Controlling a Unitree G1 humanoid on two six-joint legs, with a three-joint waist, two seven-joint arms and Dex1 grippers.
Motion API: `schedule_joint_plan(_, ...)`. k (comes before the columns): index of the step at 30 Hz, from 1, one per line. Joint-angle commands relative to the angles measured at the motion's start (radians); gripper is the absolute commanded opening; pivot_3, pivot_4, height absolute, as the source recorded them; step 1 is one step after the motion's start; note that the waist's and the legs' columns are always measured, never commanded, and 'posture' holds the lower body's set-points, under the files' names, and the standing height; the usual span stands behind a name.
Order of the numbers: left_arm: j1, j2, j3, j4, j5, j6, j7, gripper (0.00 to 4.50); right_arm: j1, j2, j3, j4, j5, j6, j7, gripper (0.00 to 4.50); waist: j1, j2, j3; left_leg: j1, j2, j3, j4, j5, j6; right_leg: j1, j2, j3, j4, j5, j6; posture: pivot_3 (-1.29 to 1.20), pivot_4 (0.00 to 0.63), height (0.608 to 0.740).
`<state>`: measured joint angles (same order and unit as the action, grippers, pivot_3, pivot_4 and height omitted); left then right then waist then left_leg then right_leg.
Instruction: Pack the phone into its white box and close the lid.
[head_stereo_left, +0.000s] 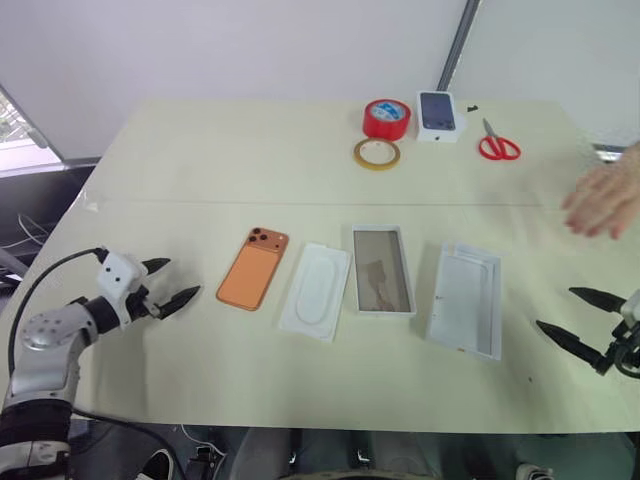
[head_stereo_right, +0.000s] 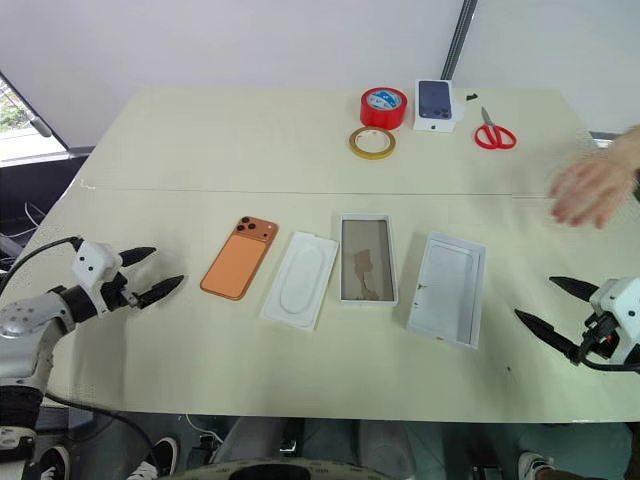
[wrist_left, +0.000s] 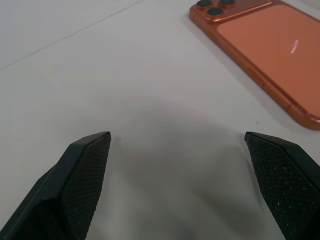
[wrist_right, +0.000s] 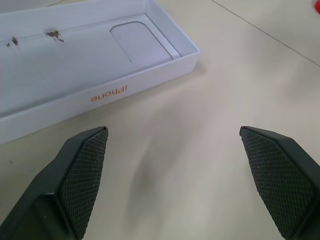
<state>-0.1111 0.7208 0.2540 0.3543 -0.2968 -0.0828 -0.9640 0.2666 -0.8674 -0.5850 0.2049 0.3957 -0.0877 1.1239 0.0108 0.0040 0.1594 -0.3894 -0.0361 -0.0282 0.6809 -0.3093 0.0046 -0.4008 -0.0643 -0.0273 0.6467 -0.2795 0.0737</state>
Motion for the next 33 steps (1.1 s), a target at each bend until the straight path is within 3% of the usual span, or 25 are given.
schedule_joint_plan(1, -0.003, 0.012, 0.042, 0.001, -0.02, -0.067, -0.011, 4.5, -0.002, -0.021, -0.034, 0.0, 0.002, -0.022, -0.003, 4.41, 0.0, 0.0, 0.0, 0.0, 0.0, 0.0, 0.0, 0.0, 0.0, 0.0, 0.0, 0.0, 0.0, 0.0, 0.0, 0.0, 0.15, 0.74)
schedule_joint_plan(9, 0.024, 0.01, 0.013, -0.074, -0.011, -0.096, -0.031, 4.5, -0.021, -0.018, -0.005, -0.044, -0.002, 0.001, -0.026, 4.41, -0.001, 0.0, 0.0, 0.0, 0.0, 0.0, 0.0, 0.0, 0.0, 0.0, 0.0, 0.0, 0.0, 0.0, 0.0, 0.0, 0.15, 0.74)
schedule_joint_plan(12, 0.065, 0.01, 0.023, -0.175, -0.114, -0.019, -0.12, 4.5, -0.03, -0.017, 0.004, -0.072, 0.002, 0.019, -0.034, 4.41, -0.001, 0.0, 0.0, 0.0, 0.0, 0.0, 0.0, 0.0, 0.0, 0.0, 0.0, 0.001, 0.0, 0.0, 0.0, 0.0, 0.15, 0.74)
schedule_joint_plan(22, 0.044, 0.028, 0.027, -0.171, -0.11, -0.009, -0.129, 4.5, -0.06, -0.018, 0.019, -0.09, -0.002, 0.037, -0.037, 4.41, 0.0, 0.002, -0.001, 0.0, 0.0, 0.001, 0.0, 0.0, 0.0, 0.0, 0.0, 0.001, 0.0, 0.0, 0.0, 0.0, 0.15, 0.74)
schedule_joint_plan(25, 0.044, 0.026, 0.008, -0.232, -0.135, 0.081, -0.114, 4.5, -0.067, -0.021, 0.028, -0.1, -0.007, 0.037, -0.037, 4.41, 0.0, 0.002, -0.001, 0.0, 0.0, 0.001, 0.0, 0.0, 0.0, 0.0, 0.0, 0.001, 0.0, 0.0, 0.0, 0.0, 0.15, 0.74)
schedule_joint_plan(30, 0.051, 0.067, -0.111, -0.421, -0.11, 0.377, -0.051, 4.5, -0.121, -0.031, 0.067, -0.171, -0.002, 0.069, -0.044, 4.41, -0.002, 0.004, -0.002, 0.0, 0.0, 0.001, 0.0, 0.0, 0.0, 0.0, 0.0, 0.001, 0.0, 0.0, 0.0, 0.0, 0.15, 0.74)
schedule_joint_plan(33, 0.008, 0.05, -0.135, -0.496, -0.193, 0.519, -0.045, 4.5, -0.166, -0.023, 0.132, -0.277, 0.011, 0.112, -0.042, 4.41, -0.003, 0.004, -0.002, 0.0, 0.0, 0.001, 0.0, 0.0, 0.0, 0.0, 0.0, 0.001, 0.001, 0.0, 0.0, 0.0, 0.15, 0.74)
